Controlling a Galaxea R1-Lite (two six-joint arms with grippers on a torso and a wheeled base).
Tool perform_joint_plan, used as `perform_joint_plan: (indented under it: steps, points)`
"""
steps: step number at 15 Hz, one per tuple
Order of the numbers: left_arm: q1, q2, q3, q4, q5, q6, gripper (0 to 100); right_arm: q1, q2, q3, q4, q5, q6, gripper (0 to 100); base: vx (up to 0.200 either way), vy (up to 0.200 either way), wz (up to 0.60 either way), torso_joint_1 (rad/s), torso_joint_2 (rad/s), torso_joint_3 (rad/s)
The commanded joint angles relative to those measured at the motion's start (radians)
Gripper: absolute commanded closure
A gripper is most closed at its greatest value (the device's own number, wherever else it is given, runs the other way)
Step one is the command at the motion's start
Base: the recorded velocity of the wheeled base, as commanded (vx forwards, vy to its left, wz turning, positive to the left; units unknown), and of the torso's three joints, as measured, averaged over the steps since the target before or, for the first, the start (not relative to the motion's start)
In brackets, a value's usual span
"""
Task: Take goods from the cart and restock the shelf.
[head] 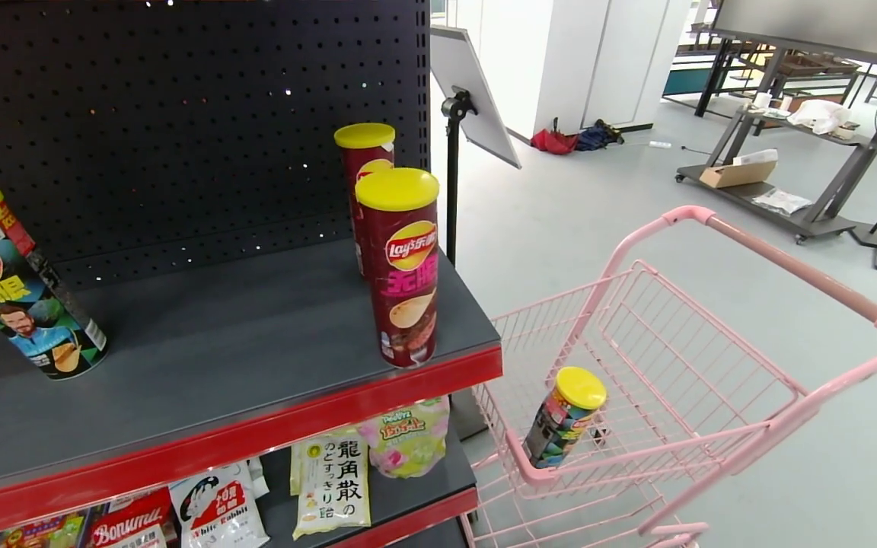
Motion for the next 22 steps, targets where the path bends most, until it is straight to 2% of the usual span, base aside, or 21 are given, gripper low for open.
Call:
perform_joint_plan:
  steps: [1, 6, 11, 12, 13, 14, 15, 16, 17, 18, 19, 21, 22]
  points:
    - [0.0, 0.001, 0.0, 0.0, 0.0, 0.0, 0, 0.0, 0.0, 0.0, 0.0, 0.001, 0.0, 0, 0.0, 0.0, 0.0, -0.144, 0.37, 0.217]
    - [0.0, 0.001, 0.0, 0.0, 0.0, 0.0, 0, 0.0, 0.0, 0.0, 0.0, 0.001, 0.001, 0, 0.0, 0.0, 0.0, -0.15, 0.39, 0.239]
    - [0.0, 0.001, 0.0, 0.0, 0.0, 0.0, 0, 0.0, 0.042, 0.0, 0.0, 0.001, -0.006, 0, 0.0, 0.0, 0.0, -0.031, 0.08, 0.052]
    - [0.0, 0.001, 0.0, 0.0, 0.0, 0.0, 0, 0.007, 0.114, -0.078, -0.016, 0.011, 0.003, 0, 0.0, 0.0, 0.0, 0.0, 0.0, 0.0]
    - [0.0, 0.001, 0.0, 0.0, 0.0, 0.0, 0, 0.018, 0.356, -0.288, -0.026, 0.011, 0.072, 0, 0.0, 0.0, 0.0, 0.0, 0.0, 0.0]
    - [0.0, 0.001, 0.0, 0.0, 0.002, 0.0, 0, 0.021, 0.599, -0.545, -0.033, 0.018, 0.248, 0, 0.0, 0.0, 0.0, 0.0, 0.0, 0.0]
    - [0.0, 0.001, 0.0, 0.0, 0.0, 0.0, 0, 0.049, 0.723, -0.601, -0.037, 0.059, 0.221, 0, 0.0, 0.0, 0.0, 0.0, 0.0, 0.0]
    - [0.0, 0.001, 0.0, 0.0, 0.0, 0.0, 0, 0.11, 0.813, -0.528, -0.071, 0.067, 0.17, 0, 0.0, 0.0, 0.0, 0.0, 0.0, 0.0]
    - [0.0, 0.001, 0.0, 0.0, 0.003, 0.0, 0, 0.159, 0.91, -0.423, -0.195, 0.067, 0.156, 0, 0.0, 0.0, 0.0, 0.0, 0.0, 0.0]
    - [0.0, 0.001, 0.0, 0.0, 0.003, 0.0, 0, 0.167, 0.99, -0.373, -0.298, 0.065, 0.161, 0, 0.0, 0.0, 0.0, 0.0, 0.0, 0.0]
    - [0.0, 0.001, 0.0, 0.0, 0.005, 0.0, 0, 0.172, 1.218, -0.278, -0.597, 0.067, 0.161, 0, 0.0, 0.0, 0.0, 0.0, 0.0, 0.0]
    - [0.0, 0.001, 0.0, 0.0, 0.005, 0.0, 0, 0.173, 1.499, -0.245, -0.899, 0.067, 0.164, 0, 0.0, 0.0, 0.0, 0.0, 0.0, 0.0]
    - [0.0, 0.001, 0.0, 0.0, 0.005, 0.0, 0, 0.173, 1.602, -0.244, -1.007, 0.068, 0.164, 0, 0.0, 0.0, 0.0, 0.0, 0.0, 0.0]
